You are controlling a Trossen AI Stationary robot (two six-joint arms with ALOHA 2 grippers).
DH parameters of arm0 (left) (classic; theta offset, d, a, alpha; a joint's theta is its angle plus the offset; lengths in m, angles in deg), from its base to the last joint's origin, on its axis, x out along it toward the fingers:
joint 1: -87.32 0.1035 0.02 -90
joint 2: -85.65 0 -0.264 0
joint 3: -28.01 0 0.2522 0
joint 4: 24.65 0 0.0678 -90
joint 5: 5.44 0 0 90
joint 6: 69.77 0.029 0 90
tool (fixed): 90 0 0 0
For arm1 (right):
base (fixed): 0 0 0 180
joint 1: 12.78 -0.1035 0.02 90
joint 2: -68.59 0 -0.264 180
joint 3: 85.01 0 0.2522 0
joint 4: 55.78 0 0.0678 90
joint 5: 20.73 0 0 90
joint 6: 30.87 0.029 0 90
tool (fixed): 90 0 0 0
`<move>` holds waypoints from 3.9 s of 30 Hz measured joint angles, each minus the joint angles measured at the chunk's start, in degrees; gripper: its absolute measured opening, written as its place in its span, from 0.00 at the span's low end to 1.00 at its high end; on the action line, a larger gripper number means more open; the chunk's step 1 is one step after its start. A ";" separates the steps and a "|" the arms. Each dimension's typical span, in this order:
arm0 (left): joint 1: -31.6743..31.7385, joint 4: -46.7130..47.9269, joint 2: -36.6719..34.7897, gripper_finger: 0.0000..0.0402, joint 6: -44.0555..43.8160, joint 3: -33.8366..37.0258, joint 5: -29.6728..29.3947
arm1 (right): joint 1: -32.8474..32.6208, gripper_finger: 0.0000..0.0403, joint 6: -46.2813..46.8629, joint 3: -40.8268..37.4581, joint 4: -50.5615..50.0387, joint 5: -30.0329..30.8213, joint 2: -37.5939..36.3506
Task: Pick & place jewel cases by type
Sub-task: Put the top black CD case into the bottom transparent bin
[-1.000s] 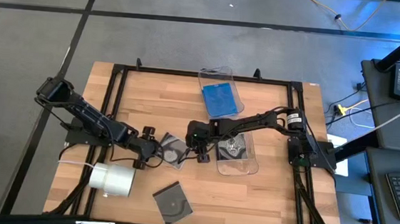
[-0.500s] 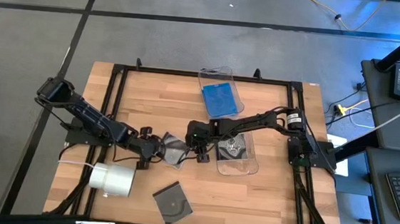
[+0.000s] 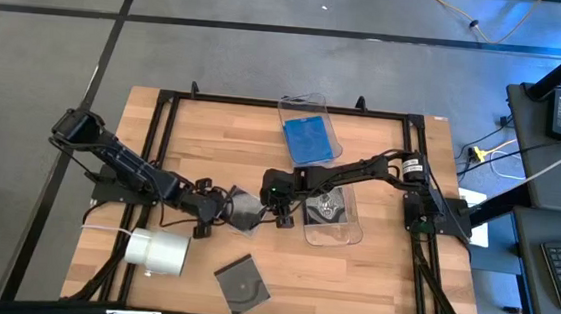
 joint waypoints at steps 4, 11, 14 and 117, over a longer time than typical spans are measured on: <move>0.02 -0.06 -0.02 0.50 -0.42 0.00 0.39 | 0.00 0.34 -0.10 0.04 -0.05 0.00 0.00; 0.04 -0.26 -0.07 0.50 0.19 -0.04 2.06 | 0.00 0.34 -0.30 0.04 -0.08 -0.04 0.00; 0.17 -0.24 -0.07 0.49 0.82 -0.04 2.37 | 0.00 0.34 -0.36 0.04 -0.09 -0.04 0.00; -11.87 -17.50 -2.67 0.49 52.29 -0.39 -41.79 | 0.09 0.34 -0.19 0.13 -0.01 4.56 0.07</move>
